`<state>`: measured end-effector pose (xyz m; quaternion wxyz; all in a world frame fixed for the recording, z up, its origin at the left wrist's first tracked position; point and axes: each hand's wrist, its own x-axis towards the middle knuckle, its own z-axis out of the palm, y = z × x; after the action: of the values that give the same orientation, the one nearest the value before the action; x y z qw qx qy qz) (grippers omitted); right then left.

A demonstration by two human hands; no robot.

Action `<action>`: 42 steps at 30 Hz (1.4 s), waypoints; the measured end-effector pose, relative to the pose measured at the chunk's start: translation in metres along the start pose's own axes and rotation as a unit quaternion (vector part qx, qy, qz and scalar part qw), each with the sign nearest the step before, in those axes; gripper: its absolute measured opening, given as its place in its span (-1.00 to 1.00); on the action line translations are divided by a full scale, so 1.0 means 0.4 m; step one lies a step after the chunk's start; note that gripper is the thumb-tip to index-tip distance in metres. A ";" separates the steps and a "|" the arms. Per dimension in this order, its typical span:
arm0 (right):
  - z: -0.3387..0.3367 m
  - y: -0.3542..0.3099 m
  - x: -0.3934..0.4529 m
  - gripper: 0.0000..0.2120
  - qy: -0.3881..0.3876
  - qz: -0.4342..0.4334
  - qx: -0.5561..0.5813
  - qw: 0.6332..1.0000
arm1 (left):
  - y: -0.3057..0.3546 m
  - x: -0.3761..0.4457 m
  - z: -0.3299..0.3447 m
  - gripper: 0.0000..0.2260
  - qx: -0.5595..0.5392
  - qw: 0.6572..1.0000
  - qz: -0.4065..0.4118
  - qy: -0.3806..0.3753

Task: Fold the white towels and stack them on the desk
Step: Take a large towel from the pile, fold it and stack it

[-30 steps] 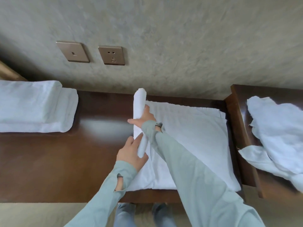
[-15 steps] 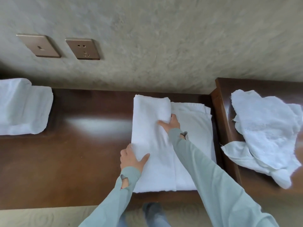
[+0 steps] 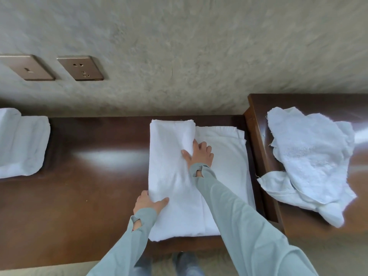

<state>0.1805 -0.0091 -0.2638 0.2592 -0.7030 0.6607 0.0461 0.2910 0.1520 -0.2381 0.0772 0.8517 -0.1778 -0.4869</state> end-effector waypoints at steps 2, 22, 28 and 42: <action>-0.016 -0.005 -0.006 -0.29 0.016 0.018 0.003 1.000 | 0.004 -0.003 -0.003 -0.44 -0.027 1.000 -0.006 0.000; -0.315 0.171 0.026 -0.18 -0.203 0.144 0.505 0.827 | 0.328 -0.285 0.208 -0.28 0.123 0.940 0.318 -0.007; -0.346 0.266 0.059 -0.29 -0.072 0.094 0.186 0.975 | 0.391 -0.281 0.382 -0.55 0.066 0.922 0.366 -0.109; -0.197 0.322 0.052 -0.29 0.007 0.068 -0.093 0.993 | 0.272 -0.108 0.338 -0.29 -0.123 0.986 -0.002 -0.114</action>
<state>0.0386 -0.0604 -0.2432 0.1846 -0.6780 0.7014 0.1196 0.1305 0.0733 -0.2398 0.1600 0.7750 -0.1225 -0.5990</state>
